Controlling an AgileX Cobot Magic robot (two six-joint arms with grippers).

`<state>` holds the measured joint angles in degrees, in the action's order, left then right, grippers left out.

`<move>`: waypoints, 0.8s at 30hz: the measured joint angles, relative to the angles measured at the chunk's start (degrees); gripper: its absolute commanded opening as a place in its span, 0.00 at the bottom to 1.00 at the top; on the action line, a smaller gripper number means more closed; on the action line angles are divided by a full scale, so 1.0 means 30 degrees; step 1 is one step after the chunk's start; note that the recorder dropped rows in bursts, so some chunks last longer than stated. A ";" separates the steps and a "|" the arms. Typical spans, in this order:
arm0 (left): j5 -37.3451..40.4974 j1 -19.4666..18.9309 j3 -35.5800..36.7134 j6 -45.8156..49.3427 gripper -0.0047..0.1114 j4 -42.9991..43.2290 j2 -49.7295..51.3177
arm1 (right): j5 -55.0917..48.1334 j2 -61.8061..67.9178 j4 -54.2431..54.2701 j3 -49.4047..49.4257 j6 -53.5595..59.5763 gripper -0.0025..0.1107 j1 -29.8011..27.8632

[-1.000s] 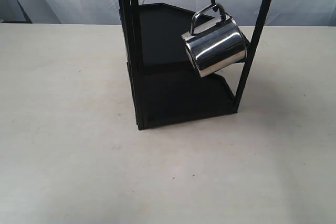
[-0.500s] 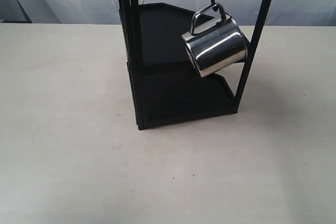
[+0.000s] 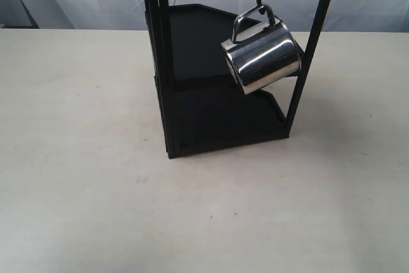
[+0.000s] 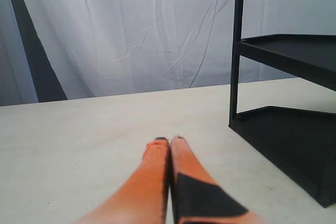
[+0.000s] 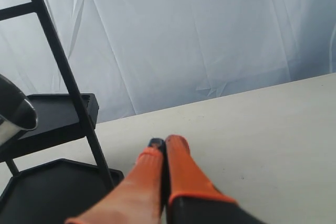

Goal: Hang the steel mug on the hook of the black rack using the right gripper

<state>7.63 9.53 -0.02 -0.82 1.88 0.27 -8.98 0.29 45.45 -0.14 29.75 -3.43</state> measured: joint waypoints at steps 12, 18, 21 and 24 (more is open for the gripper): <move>0.0000 0.0000 0.0000 0.0000 0.05 0.0000 0.0000 | 0.0077 0.0000 0.0036 0.0000 0.0000 0.03 0.0000; 0.0000 0.0000 0.0000 0.0000 0.05 0.0000 0.0000 | 0.0077 0.0000 0.0036 0.0000 0.0000 0.03 0.0000; 0.0000 0.0000 0.0000 0.0000 0.05 0.0000 0.0000 | 0.0077 0.0000 -0.0102 0.0000 0.0000 0.03 0.0000; 0.0000 0.0000 0.0000 0.0000 0.05 0.0000 0.0000 | 0.0012 0.0000 -0.2176 0.0000 -0.0239 0.03 0.0000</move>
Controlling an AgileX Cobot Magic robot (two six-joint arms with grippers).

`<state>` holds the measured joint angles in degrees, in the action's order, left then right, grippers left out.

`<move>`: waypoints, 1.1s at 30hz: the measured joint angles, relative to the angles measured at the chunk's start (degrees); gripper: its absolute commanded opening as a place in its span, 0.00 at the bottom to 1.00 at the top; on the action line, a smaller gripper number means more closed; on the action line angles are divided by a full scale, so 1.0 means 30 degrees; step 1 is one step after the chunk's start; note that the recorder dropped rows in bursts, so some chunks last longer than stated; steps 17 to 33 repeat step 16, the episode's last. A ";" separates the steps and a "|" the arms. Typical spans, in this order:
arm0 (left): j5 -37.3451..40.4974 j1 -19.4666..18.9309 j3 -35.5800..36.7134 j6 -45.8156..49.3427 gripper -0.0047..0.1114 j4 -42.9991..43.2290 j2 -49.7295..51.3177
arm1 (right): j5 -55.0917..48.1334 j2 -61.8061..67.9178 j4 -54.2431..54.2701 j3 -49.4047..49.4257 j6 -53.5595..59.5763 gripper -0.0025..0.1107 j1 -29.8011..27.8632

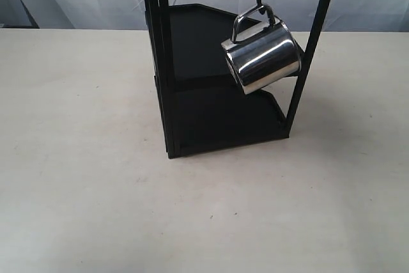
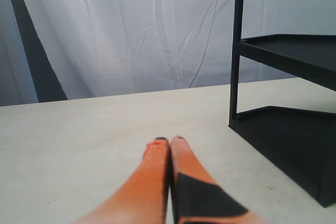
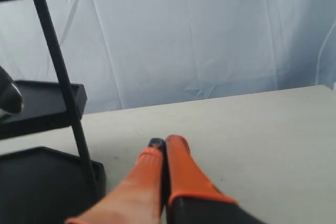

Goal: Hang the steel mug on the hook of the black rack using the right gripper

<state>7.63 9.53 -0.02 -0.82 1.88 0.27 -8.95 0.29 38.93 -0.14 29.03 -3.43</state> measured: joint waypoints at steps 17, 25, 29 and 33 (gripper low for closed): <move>0.0000 0.0000 0.0000 0.0000 0.05 0.0000 0.0000 | -0.3635 0.0000 -1.4083 0.0000 -1.0906 0.03 0.0000; 0.0000 0.0000 0.0000 0.0000 0.05 0.0000 0.0000 | -0.3635 0.0000 -1.4083 0.0000 -1.0906 0.03 0.0000; 0.0000 0.0000 0.0000 0.0000 0.05 0.0000 0.0000 | -0.3635 0.0000 -1.4083 0.0000 -1.0906 0.03 0.0000; 0.0000 0.0000 0.0000 0.0000 0.05 0.0000 0.0000 | -0.3635 0.0000 -1.4083 0.0000 -1.0906 0.03 0.0000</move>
